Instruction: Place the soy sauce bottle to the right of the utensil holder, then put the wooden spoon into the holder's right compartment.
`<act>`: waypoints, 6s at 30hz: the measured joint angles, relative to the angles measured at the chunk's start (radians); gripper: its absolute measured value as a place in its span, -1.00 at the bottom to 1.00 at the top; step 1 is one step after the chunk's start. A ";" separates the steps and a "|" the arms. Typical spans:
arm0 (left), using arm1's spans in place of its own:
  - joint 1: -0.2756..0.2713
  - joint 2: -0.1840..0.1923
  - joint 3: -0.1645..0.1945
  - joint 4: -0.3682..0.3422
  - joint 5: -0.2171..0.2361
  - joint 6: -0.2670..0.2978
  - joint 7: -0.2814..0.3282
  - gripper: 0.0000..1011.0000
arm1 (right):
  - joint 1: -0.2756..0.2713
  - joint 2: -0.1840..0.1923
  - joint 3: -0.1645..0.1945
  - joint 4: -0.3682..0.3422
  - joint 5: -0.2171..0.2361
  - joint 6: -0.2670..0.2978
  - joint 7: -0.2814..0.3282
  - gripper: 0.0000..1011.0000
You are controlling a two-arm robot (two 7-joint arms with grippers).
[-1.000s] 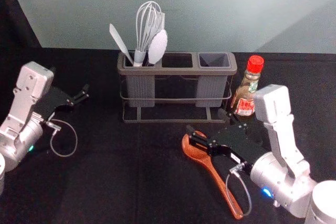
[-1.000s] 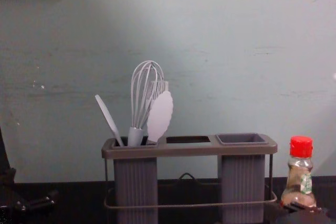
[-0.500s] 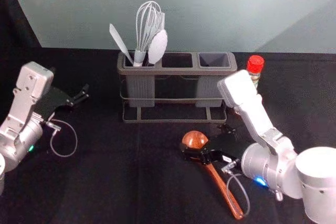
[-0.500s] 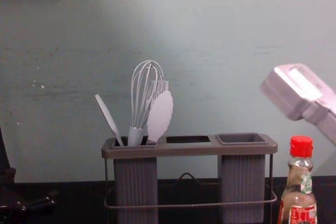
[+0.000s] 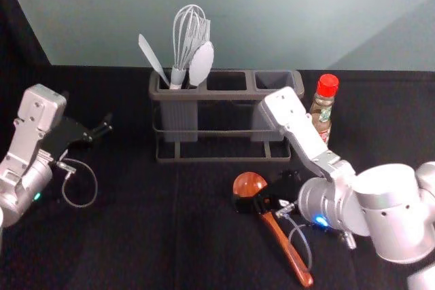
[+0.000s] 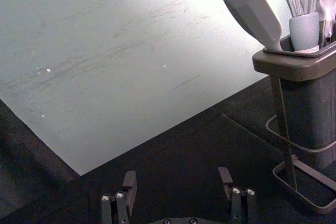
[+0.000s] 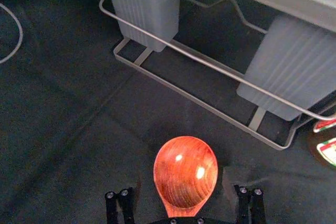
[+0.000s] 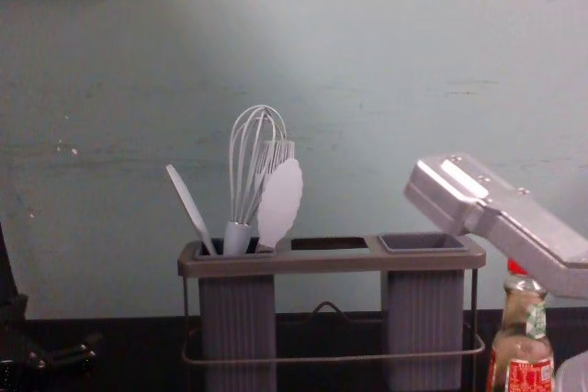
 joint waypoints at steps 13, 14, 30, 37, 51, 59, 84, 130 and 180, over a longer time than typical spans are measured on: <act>0.000 0.000 0.000 0.000 0.000 0.000 0.000 1.00 | 0.047 -0.019 -0.023 0.055 -0.042 0.038 0.022 0.98; 0.000 0.000 0.000 0.000 0.000 0.000 0.000 1.00 | 0.051 -0.022 -0.023 0.062 -0.045 0.039 0.024 0.98; 0.000 0.000 0.000 0.000 0.000 0.000 0.000 1.00 | 0.077 -0.050 -0.023 0.108 -0.079 0.051 0.048 0.98; 0.000 0.000 0.000 0.000 0.000 0.000 0.000 1.00 | 0.081 -0.060 -0.018 0.123 -0.096 0.053 0.056 0.98; 0.000 0.000 0.000 0.000 0.000 0.000 0.000 1.00 | 0.095 -0.076 -0.016 0.136 -0.131 0.071 0.070 0.98; 0.000 0.000 0.000 0.000 0.000 0.000 0.000 1.00 | 0.098 -0.088 -0.013 0.147 -0.146 0.073 0.079 0.98; 0.000 0.000 0.000 0.000 0.000 0.000 0.000 1.00 | 0.088 -0.124 0.003 0.161 -0.201 0.082 0.100 0.92; 0.000 0.000 0.000 0.000 0.000 0.000 0.000 1.00 | -0.255 -0.025 0.200 -0.161 -0.121 -0.613 0.101 0.66; 0.000 0.000 0.000 0.000 0.000 0.000 0.000 1.00 | -0.331 0.011 0.213 -0.088 -0.064 -1.062 -0.024 0.66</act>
